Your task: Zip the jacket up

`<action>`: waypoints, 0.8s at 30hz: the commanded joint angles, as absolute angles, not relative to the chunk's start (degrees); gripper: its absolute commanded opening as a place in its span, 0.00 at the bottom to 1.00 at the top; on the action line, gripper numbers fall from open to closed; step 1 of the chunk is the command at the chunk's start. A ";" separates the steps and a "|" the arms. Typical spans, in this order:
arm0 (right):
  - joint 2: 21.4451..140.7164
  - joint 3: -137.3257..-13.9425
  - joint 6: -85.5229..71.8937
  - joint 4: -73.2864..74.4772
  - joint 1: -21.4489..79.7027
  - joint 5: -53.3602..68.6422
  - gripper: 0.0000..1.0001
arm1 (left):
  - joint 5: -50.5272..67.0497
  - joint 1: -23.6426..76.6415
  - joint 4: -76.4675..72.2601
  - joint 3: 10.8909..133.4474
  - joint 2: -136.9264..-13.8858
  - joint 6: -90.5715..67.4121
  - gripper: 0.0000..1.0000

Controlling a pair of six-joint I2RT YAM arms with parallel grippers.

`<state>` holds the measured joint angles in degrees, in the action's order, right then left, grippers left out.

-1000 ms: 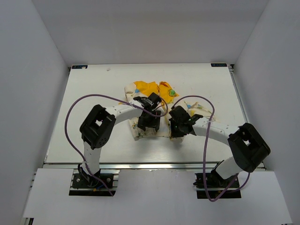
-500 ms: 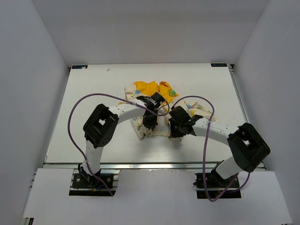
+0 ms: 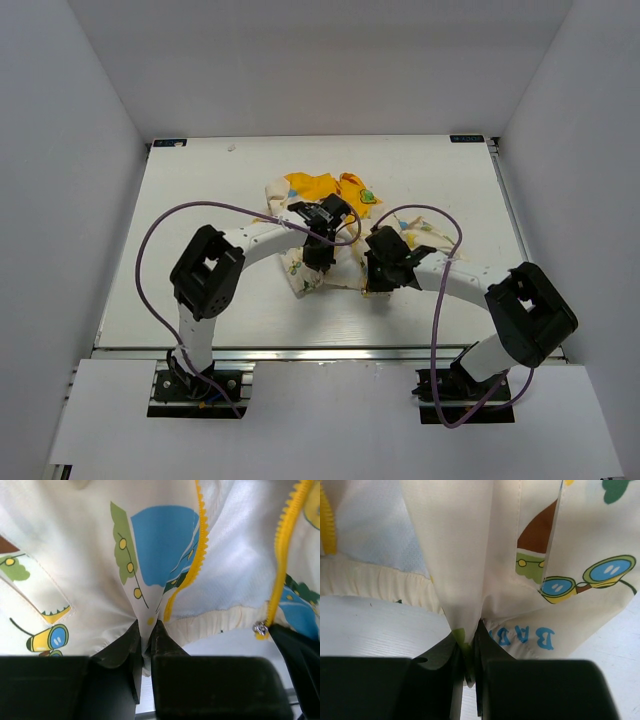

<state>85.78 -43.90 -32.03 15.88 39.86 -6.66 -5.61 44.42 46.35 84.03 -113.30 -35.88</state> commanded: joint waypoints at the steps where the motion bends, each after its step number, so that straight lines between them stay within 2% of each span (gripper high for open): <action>1: 86.13 -41.40 -32.34 17.93 38.67 -10.28 0.00 | -8.61 44.38 47.73 83.59 -107.06 -34.63 0.12; 7: 86.66 -40.25 -32.70 17.58 37.79 -10.72 0.00 | -8.35 44.47 46.94 81.66 -103.10 -33.14 0.21; 12: 86.66 -39.29 -32.69 17.14 37.62 -10.28 0.00 | -8.44 44.47 47.90 79.98 -103.54 -33.31 0.23; 20: 86.92 -38.76 -31.82 17.05 37.18 -9.93 0.00 | -7.65 44.47 48.43 77.52 -103.54 -33.14 0.37; 24: 86.93 -38.41 -31.55 16.79 37.26 -9.41 0.00 | -6.77 44.38 47.64 76.38 -103.80 -33.05 0.35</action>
